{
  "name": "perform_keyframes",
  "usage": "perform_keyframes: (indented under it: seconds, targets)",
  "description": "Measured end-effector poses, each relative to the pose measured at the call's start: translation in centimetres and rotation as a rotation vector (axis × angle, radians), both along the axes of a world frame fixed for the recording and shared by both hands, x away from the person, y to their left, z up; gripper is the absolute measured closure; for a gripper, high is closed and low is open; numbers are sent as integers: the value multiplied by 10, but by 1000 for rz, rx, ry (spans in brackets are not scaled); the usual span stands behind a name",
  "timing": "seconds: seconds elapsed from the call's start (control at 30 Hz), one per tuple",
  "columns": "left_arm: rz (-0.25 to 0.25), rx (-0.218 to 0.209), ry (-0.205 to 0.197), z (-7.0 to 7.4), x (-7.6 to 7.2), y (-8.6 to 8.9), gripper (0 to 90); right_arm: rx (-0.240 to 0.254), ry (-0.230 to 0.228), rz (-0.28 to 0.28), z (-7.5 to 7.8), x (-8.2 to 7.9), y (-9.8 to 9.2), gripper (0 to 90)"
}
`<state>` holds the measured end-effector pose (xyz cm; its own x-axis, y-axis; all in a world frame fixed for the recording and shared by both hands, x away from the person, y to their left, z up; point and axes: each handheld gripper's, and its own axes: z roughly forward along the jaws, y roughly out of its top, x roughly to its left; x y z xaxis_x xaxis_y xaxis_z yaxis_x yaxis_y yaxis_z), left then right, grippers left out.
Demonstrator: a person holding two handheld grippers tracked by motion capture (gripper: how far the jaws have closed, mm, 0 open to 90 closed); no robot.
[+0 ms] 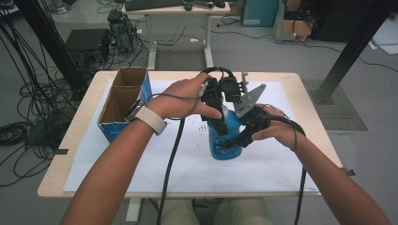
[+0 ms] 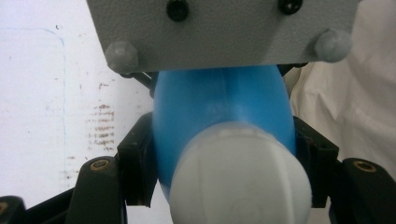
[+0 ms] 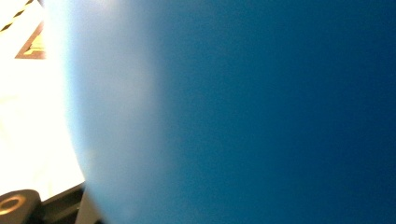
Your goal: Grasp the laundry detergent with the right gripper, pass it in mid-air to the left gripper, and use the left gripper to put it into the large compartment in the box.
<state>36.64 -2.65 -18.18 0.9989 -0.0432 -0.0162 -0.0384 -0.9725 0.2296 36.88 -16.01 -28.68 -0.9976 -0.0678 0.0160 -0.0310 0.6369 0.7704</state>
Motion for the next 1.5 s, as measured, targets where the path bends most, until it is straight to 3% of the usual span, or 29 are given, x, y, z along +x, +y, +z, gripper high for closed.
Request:
perform_keyframes:
  seconds: [0.7, 1.27, 1.37, 1.5]
  targets:
    - [18, -7, 2, 1, -2, -1, 371, 5, -5, 2, 1, 0, -1, 428]
    - [20, 17, -3, 4, -2, -5, 373, 30, -11, 18, 1, 1, -3, 426]
    - [28, 32, 0, 3, -2, -7, 373, 23, 10, 0, -1, -1, -4, 424]
    - [32, 75, 2, 1, -1, -12, 374, 37, 6, 33, -6, 0, -2, 381]
